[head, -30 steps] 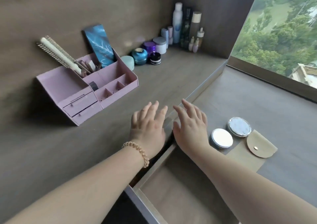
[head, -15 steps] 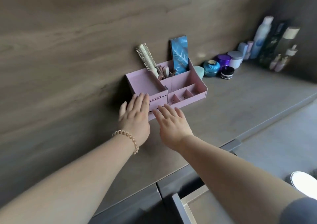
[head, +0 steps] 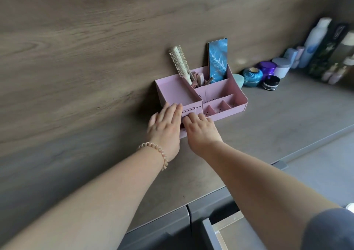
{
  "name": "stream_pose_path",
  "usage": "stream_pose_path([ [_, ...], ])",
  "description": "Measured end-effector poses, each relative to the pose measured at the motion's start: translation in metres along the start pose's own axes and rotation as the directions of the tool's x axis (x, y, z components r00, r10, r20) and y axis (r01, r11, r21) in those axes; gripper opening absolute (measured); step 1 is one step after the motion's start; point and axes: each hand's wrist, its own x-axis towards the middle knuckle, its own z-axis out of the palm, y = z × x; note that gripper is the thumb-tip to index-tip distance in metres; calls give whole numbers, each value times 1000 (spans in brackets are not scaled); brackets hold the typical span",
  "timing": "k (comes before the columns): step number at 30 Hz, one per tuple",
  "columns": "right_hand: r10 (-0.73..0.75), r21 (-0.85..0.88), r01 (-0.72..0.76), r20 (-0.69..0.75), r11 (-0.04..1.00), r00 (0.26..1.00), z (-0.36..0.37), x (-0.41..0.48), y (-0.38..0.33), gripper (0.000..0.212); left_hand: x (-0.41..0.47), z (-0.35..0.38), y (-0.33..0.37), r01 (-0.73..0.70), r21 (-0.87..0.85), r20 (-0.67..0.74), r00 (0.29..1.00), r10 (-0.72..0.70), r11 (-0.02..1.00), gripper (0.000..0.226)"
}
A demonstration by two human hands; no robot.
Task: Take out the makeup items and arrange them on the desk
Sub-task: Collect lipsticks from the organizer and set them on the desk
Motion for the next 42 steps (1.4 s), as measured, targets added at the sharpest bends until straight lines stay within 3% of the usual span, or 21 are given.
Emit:
stream_pose_path([
  [15,-118,-38,113,-187,993,975,0,-43,23,25,-1,3,-6,-23,-59,18,1000,24,998,81],
  [19,-142,-73,129,-221,989,965,0,-61,30,9,-1,5,-7,-23,-58,14,1000,24,998,86],
  [22,19,47,-8,-243,999,970,-9,-60,23,27,-1,8,-5,-19,-49,30,999,20,999,99],
  [25,213,39,-209,-238,977,948,-17,-37,11,17,-1,11,-3,0,-49,45,999,2,999,109],
  [28,299,-70,-300,-24,951,954,-20,-24,2,19,-3,11,-3,7,-45,39,999,-5,999,108],
  [31,334,-98,-327,57,940,941,-20,-20,0,17,-6,10,-2,10,-30,28,1000,-9,1000,107],
  [33,359,-78,-352,93,933,929,-21,-15,1,18,-12,12,2,-11,-63,-112,994,4,998,94],
  [35,377,-71,-371,118,926,919,-19,-9,1,20,-18,15,11,-61,-136,-236,971,27,989,62],
  [36,386,-69,-380,118,922,915,-18,-7,2,19,-18,13,17,-44,-190,-173,985,10,981,40],
  [38,391,-61,-386,128,920,912,-16,-5,1,20,-11,4,29,165,-299,97,985,-142,940,9],
  [40,402,-48,-399,155,916,903,-16,-3,1,28,5,3,36,366,-298,285,916,-284,881,9],
  [42,425,-32,-425,159,905,891,-17,-3,1,30,19,5,39,417,-209,332,881,-337,885,15],
])
